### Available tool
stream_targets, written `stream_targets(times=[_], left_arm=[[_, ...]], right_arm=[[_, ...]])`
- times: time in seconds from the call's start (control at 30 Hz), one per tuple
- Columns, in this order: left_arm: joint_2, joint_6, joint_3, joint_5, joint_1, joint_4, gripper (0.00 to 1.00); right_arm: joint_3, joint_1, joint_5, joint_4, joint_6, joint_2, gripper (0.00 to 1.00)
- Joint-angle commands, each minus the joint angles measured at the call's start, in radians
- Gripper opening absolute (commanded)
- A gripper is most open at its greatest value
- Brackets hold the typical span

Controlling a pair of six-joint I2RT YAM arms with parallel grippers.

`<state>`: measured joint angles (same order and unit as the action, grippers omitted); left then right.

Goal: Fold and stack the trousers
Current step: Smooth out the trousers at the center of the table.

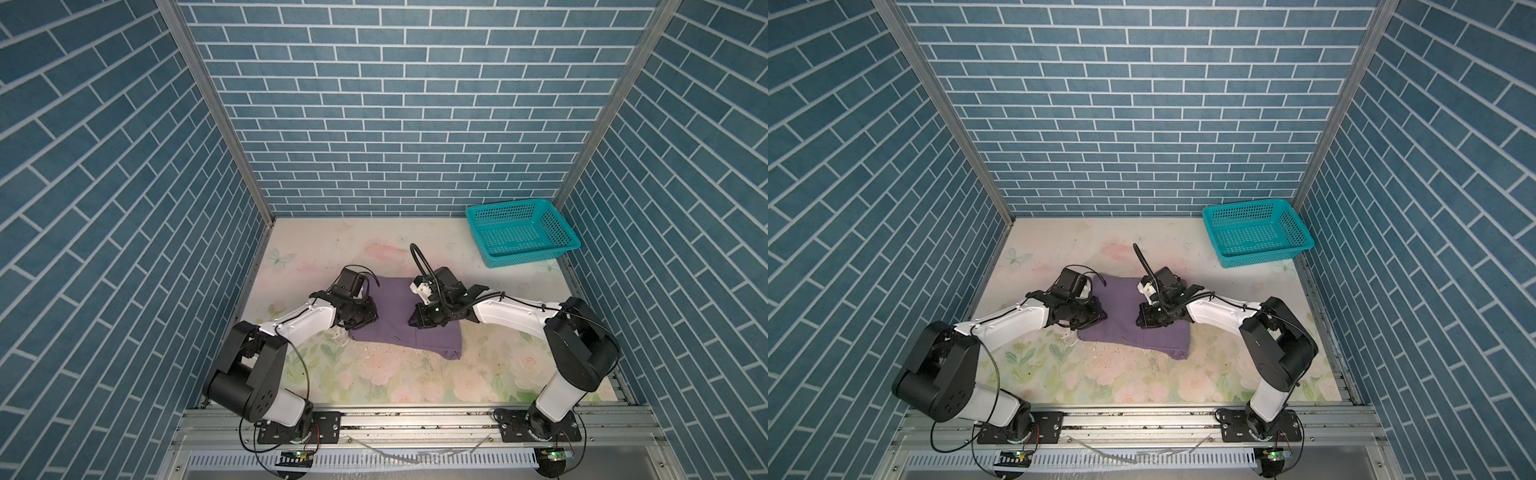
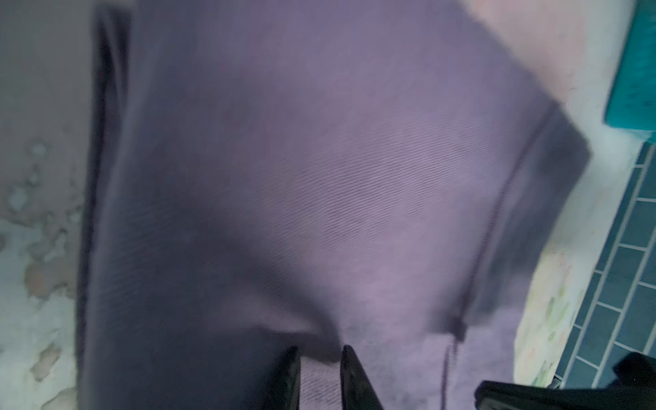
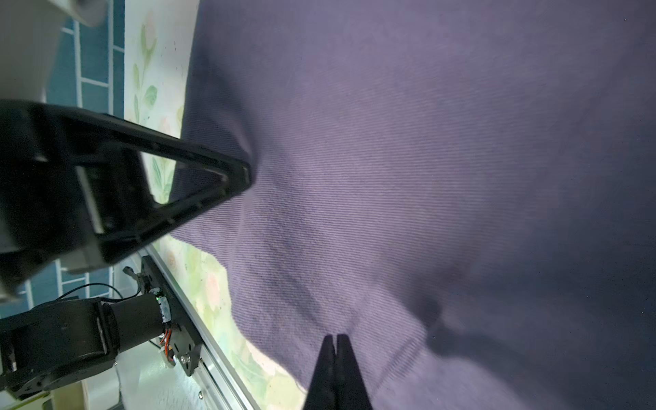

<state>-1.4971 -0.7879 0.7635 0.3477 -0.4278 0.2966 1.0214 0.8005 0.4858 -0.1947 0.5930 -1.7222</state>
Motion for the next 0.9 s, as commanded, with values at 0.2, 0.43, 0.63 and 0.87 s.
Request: stream_targets(times=[0.2, 0.43, 0.63, 0.87], left_arm=[[0.019, 0.072, -0.026, -0.013, 0.063, 0.111, 0.23], [0.048, 0.137, -0.021, -0.050, 0.090, 0.211, 0.24], [0.098, 0.160, 0.089, -0.076, -0.032, 0.218, 0.28], [0.019, 0.136, 0.207, -0.070, -0.135, 0.178, 0.28]], right_arm=[[-0.175, 0.005, -0.138, -0.049, 0.029, 0.016, 0.00], [-0.206, -0.021, -0.246, -0.108, 0.006, 0.075, 0.00], [-0.061, -0.021, -0.219, -0.095, -0.046, 0.090, 0.00], [0.032, -0.021, -0.046, 0.169, 0.091, -0.039, 0.00]])
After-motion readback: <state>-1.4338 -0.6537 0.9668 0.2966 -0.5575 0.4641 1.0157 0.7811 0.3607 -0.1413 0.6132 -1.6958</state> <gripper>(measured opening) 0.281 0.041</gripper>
